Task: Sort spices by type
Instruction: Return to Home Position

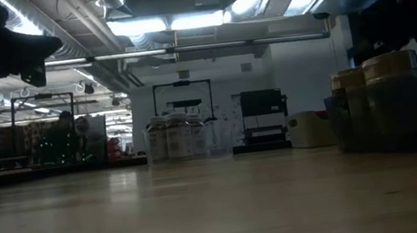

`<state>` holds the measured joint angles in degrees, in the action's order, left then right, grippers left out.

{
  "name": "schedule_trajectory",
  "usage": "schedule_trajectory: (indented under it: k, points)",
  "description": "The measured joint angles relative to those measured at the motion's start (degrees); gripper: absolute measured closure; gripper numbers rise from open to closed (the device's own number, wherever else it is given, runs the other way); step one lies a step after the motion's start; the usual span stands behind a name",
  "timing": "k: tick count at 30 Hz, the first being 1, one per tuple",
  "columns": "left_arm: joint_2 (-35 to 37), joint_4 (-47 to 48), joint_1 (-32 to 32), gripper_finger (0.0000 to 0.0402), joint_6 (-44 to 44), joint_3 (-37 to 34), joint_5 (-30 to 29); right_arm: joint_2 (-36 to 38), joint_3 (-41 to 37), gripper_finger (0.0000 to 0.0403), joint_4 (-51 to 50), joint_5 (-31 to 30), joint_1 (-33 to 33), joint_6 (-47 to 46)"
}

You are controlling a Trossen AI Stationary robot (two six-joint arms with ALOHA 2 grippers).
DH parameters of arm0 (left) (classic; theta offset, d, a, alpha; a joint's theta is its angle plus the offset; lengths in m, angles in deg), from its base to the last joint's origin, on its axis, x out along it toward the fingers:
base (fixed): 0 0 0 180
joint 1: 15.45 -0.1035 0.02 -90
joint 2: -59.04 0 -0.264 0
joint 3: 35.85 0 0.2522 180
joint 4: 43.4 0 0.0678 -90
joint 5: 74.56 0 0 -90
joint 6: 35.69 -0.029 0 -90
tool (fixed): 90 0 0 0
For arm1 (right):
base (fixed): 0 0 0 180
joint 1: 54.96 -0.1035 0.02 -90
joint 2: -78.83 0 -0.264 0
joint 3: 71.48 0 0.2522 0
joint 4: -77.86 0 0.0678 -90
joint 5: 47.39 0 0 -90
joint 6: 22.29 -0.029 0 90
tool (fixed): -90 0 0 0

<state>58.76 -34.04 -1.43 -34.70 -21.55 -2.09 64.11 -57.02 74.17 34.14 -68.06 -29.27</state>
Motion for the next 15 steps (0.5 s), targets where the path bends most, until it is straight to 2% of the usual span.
schedule_trajectory:
  k: [15]
  points:
    - [-0.62,1.27,0.00,0.0396,3.31,0.00,-0.08,0.01,-0.15,0.0393,-0.13,-2.59,0.02,2.48]
